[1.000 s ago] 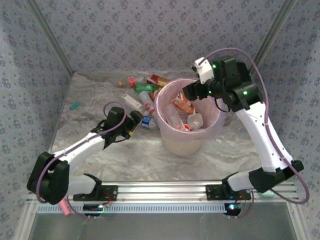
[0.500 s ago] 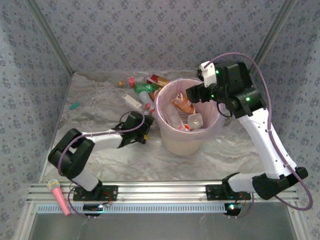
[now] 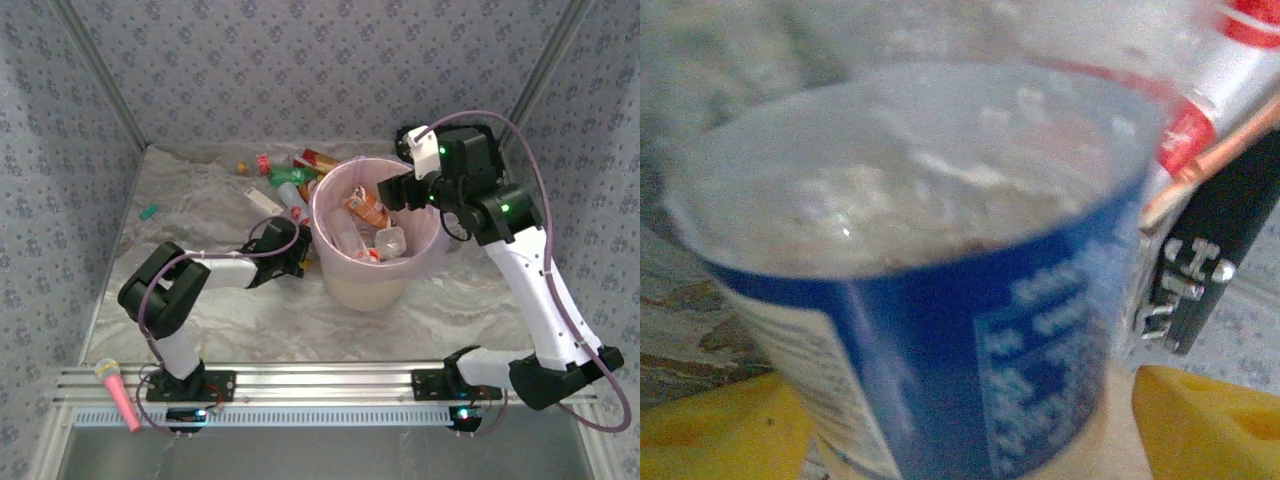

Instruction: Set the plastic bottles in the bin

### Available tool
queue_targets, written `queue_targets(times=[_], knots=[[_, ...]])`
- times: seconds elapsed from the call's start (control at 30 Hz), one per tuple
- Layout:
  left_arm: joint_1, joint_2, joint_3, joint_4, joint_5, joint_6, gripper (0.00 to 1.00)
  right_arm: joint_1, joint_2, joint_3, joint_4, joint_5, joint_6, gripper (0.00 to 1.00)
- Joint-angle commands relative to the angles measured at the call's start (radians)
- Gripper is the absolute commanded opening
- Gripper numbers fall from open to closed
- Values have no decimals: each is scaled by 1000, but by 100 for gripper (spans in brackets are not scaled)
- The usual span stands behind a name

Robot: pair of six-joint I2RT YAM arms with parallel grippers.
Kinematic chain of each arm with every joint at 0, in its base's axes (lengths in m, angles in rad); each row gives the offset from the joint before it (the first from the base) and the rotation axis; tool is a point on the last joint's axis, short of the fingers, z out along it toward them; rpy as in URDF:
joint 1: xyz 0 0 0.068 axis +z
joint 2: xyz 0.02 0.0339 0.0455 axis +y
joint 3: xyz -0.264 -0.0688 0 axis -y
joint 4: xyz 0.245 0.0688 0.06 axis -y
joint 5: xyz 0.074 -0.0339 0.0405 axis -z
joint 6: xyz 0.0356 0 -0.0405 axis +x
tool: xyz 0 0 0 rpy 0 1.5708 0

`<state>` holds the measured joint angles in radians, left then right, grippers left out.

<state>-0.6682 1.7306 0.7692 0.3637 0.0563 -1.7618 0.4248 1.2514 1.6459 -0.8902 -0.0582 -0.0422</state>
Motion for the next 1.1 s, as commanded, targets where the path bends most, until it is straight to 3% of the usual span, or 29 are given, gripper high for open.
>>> queue_targets(times=[0.0,0.27,0.53,0.8,0.93,1.07], knots=[[-7,20,2,38,-16,-51,71,-8,-21,-6,-10,17,-19,80],[-15,-59,-14,-12,-24,-13,65,-9,-30,-1,-3,9,-15,79],[-18,-224,-14,-150,-70,156,60,-11,-40,2,20,-62,34,79],[13,-476,36,-432,-208,562,38,3,49,86,50,-196,172,77],[72,-552,105,-535,-125,788,34,35,111,139,71,-251,220,77],[152,-617,161,-629,-43,940,16,62,168,177,114,-360,249,78]])
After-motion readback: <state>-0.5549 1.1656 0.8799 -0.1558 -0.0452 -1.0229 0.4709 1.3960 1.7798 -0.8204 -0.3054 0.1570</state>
